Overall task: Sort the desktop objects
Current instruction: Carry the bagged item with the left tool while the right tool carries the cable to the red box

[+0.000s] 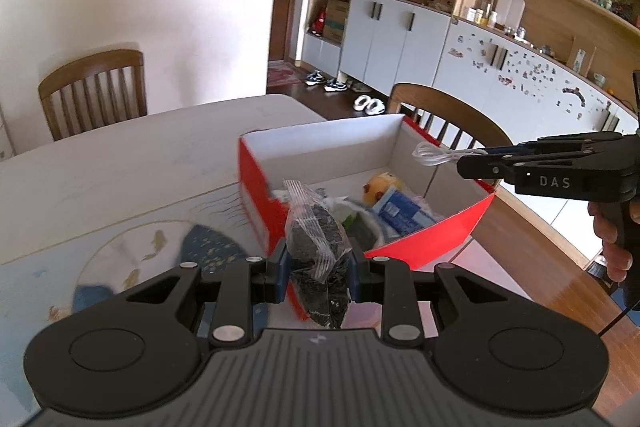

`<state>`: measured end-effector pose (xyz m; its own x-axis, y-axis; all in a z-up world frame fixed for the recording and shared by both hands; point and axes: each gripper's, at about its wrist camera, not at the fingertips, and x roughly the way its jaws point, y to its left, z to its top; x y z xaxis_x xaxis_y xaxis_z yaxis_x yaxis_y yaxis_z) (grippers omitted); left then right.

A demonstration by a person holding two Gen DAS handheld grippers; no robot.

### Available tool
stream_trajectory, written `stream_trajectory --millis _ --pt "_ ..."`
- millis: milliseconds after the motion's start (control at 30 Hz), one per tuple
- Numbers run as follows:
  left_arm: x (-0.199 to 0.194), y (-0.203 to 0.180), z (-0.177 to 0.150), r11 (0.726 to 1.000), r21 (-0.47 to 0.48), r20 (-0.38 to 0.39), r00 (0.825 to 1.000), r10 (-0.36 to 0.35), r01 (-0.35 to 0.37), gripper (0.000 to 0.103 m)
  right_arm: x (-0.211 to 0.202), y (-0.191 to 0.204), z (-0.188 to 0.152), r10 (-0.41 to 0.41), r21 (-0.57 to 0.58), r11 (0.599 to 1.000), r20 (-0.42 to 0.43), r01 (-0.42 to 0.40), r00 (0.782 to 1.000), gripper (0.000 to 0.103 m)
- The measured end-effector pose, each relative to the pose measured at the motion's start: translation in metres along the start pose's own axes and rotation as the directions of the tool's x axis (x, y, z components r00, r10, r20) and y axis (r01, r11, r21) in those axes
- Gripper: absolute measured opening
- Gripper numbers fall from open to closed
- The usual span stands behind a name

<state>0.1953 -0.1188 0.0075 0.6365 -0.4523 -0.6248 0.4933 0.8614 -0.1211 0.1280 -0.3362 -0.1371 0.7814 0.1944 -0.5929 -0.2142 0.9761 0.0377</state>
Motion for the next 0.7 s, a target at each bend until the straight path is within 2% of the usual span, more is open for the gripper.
stream_trajectory --millis 367,700 --pt "0.05 -0.029 0.029 0.999 0.052 -0.026 1.0 -0.011 0.013 0.026 0.017 -0.037 -0.002 -0.012 0.003 1.0 -0.02 0.012 1.0 0.023" --pt "0.109 -0.035 0.051 0.997 0.078 -0.087 0.996 0.014 -0.007 0.026 0.047 -0.056 0.001 -0.008 -0.011 1.0 -0.11 0.007 0.994 0.023"
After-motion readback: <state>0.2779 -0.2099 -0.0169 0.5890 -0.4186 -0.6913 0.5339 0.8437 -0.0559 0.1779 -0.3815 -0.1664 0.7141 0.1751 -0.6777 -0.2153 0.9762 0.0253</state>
